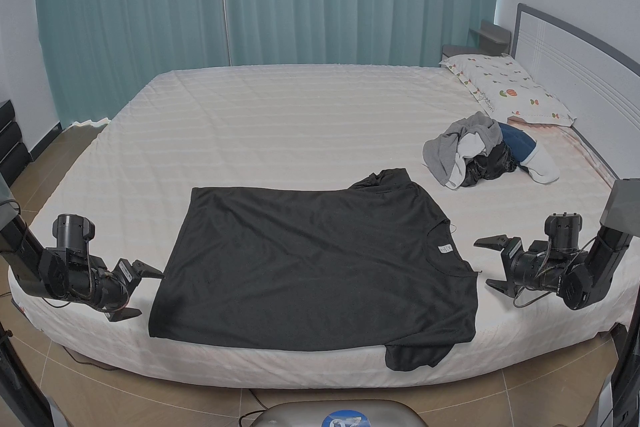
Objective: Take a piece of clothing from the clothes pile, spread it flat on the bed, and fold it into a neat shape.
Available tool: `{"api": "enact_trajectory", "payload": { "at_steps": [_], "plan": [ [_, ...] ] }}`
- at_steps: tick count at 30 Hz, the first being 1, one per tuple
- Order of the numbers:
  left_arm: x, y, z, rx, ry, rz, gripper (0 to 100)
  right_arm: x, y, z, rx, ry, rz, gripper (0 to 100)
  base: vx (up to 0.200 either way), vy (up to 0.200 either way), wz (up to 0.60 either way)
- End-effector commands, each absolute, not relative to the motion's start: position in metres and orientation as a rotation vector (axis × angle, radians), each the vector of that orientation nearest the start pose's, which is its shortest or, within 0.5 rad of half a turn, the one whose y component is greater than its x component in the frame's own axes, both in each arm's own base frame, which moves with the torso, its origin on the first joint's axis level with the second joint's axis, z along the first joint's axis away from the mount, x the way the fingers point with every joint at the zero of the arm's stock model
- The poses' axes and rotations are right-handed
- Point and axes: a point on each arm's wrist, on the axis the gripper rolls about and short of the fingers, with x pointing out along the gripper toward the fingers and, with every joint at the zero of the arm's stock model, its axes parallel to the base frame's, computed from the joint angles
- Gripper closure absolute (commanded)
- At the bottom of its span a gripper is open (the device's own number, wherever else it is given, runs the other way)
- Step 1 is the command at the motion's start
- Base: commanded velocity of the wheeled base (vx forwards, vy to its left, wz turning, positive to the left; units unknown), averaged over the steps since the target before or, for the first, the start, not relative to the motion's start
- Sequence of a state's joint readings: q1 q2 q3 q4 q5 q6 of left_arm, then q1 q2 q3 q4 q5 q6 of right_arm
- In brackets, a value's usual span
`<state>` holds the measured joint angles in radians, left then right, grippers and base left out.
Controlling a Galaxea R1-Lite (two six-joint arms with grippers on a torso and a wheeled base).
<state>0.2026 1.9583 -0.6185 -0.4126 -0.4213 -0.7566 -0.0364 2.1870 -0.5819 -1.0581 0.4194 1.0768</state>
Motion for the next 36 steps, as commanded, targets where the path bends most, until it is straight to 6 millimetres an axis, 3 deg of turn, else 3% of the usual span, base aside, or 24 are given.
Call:
{"api": "enact_trajectory", "payload": {
  "at_steps": [1,4,13,23,26,30,36],
  "plan": [
    [0.286,0.054,0.048,-0.998,0.909,0.146,0,0.334,-0.008,0.013,1.172,0.683,0.042,0,0.000,0.200,0.00],
    [0.287,0.054,0.049,-0.997,0.908,0.146,0,0.334,-0.008,0.012,1.173,0.683,0.039,0,0.000,0.200,0.00],
    [0.290,0.055,0.045,-1.005,0.912,0.163,0,0.335,-0.008,0.015,1.172,0.659,0.054,0,0.000,0.000,0.00],
    [0.291,0.052,0.047,-1.050,0.912,0.167,0,0.339,-0.006,0.024,1.122,0.599,0.095,0,0.200,0.000,0.00],
    [0.293,0.050,0.046,-1.075,0.916,0.175,0,0.350,-0.004,0.028,1.120,0.576,0.109,0,0.133,0.000,0.00],
    [0.303,0.043,0.049,-1.144,0.902,0.193,0,0.375,0.009,0.013,1.095,0.569,0.089,0,0.000,0.000,0.00],
    [0.304,0.043,0.044,-1.153,0.917,0.204,0,0.407,0.026,0.023,1.016,0.574,0.113,0,0.000,0.000,0.00]
  ]
}}
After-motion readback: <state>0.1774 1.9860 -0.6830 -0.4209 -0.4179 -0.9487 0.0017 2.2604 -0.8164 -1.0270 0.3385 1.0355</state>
